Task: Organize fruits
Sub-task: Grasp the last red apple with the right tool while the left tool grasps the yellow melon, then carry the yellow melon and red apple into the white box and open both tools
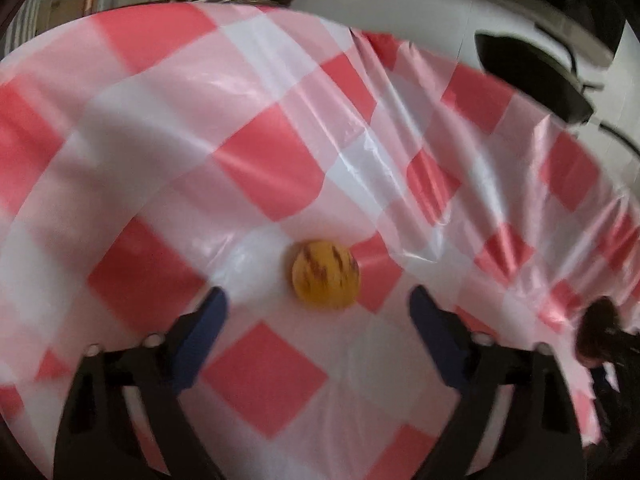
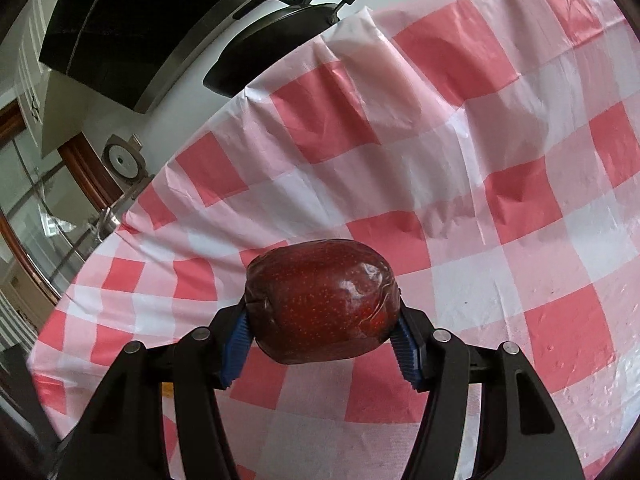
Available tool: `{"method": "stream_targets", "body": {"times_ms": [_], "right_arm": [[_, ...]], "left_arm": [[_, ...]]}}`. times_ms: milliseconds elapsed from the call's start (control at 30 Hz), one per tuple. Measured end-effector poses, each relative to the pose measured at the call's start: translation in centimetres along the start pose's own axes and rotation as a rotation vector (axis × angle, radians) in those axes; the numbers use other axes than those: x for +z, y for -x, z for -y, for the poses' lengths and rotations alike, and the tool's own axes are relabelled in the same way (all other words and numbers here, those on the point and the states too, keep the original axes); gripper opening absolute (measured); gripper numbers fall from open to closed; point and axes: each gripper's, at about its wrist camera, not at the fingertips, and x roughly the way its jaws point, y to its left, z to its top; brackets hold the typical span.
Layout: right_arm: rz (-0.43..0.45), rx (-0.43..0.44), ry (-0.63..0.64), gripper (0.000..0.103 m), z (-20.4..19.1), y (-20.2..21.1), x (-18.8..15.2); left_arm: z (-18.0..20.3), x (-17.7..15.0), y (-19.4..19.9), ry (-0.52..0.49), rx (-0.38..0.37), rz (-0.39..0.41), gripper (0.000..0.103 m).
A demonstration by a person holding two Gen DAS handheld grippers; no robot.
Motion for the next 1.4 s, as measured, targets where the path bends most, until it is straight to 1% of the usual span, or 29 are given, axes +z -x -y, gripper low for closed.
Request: {"method": "stream_targets", "body": {"times_ms": [67, 133, 200, 267, 300, 333, 367, 400, 500, 533, 600, 667, 733, 767, 833, 933, 967, 1033, 1067, 1133, 1200, 1300, 1400], "right_arm": [[-0.004, 0.01, -0.015, 0.06, 0.1, -0.1, 0.0], [-0.006, 0.012, -0.025, 0.06, 0.1, -0.3, 0.0], [-0.007, 0.011, -0.027, 0.06, 0.0, -0.4, 0.1], [-0.011, 0.013, -0.022, 0.06, -0.2, -0.6, 0.0], [-0.014, 0.014, -0.015, 0.06, -0.4, -0.7, 0.0], [-0.015, 0.014, -0.009, 0.06, -0.5, -0.7, -0.1], [-0.015, 0.015, 0.004, 0.06, -0.7, -0.6, -0.2], [-0.015, 0.015, 0.011, 0.06, -0.8, -0.6, -0.2], [-0.011, 0.014, 0.032, 0.06, -1.1, -0.5, -0.4], [-0.013, 0.015, 0.035, 0.06, -1.1, -0.4, -0.4], [-0.015, 0.014, 0.04, 0.06, -1.0, -0.5, -0.4], [-0.018, 0.015, 0.043, 0.06, -0.9, -0.5, -0.4], [-0.021, 0.013, 0.052, 0.06, -1.1, -0.6, -0.4], [-0.023, 0.017, 0.056, 0.06, -1.2, -0.7, -0.5], [-0.023, 0.02, 0.059, 0.06, -1.3, -0.7, -0.5], [-0.023, 0.025, 0.064, 0.06, -1.2, -0.7, -0.5], [-0.025, 0.024, 0.062, 0.06, -1.2, -0.8, -0.5], [-0.024, 0.026, 0.059, 0.06, -1.2, -0.7, -0.5], [-0.021, 0.029, 0.054, 0.06, -1.1, -0.7, -0.5], [-0.02, 0.046, 0.039, 0.06, -1.0, -0.5, -0.4], [-0.017, 0.064, 0.028, 0.06, -1.1, 0.0, -0.5], [0.001, 0.08, 0.022, 0.06, -1.6, 1.4, -1.0], [-0.01, 0.108, -0.007, 0.06, -1.8, 3.1, -2.4]], "left_arm": [[0.4, 0.7, -1.6, -0.024, 0.043, -0.031, 0.079], [0.6, 1.1, -3.0, -0.041, 0.054, -0.072, 0.078], [0.7, 1.4, -3.9, -0.054, 0.077, -0.088, 0.078], [0.8, 1.5, -4.4, -0.067, 0.081, -0.103, 0.077], [0.9, 1.5, -4.6, -0.075, 0.079, -0.11, 0.068], [1.0, 1.5, -4.7, -0.083, 0.068, -0.118, 0.048], [1.2, 1.4, -4.8, -0.099, 0.029, -0.129, 0.045], [1.2, 1.2, -4.5, -0.107, 0.031, -0.124, 0.044], [0.4, 0.5, -2.4, -0.068, -0.022, -0.102, 0.044], [0.1, 0.3, -1.2, -0.06, -0.037, -0.08, 0.044], [-0.5, -0.6, 1.7, -0.051, -0.091, -0.03, 0.044], [-1.8, -2.6, 4.8, -0.026, -0.15, 0.009, 0.044], [-2.5, -4.4, 6.4, -0.017, -0.183, 0.037, 0.044], [-2.8, -5.3, 6.8, -0.012, -0.202, 0.037, 0.044], [-2.9, -5.3, 6.8, 0.011, -0.259, 0.03, 0.044], [-1.9, -4.6, 6.5, -0.024, -0.247, 0.087, 0.044], [-2.2, -5.2, 7.0, -0.024, -0.246, 0.094, 0.044], [-2.6, -4.7, 6.6, -0.004, -0.246, 0.077, 0.044], [-3.0, -4.6, 6.0, 0.017, -0.248, 0.049, 0.044], [-3.3, -4.6, 5.3, 0.029, -0.239, 0.017, 0.044], [-3.4, -4.5, 4.9, 0.036, -0.236, 0.009, 0.044], [-3.2, -4.7, 4.9, 0.022, -0.223, 0.015, 0.044], [-3.0, -4.7, 4.7, 0.022, -0.227, 0.002, 0.044]]}}
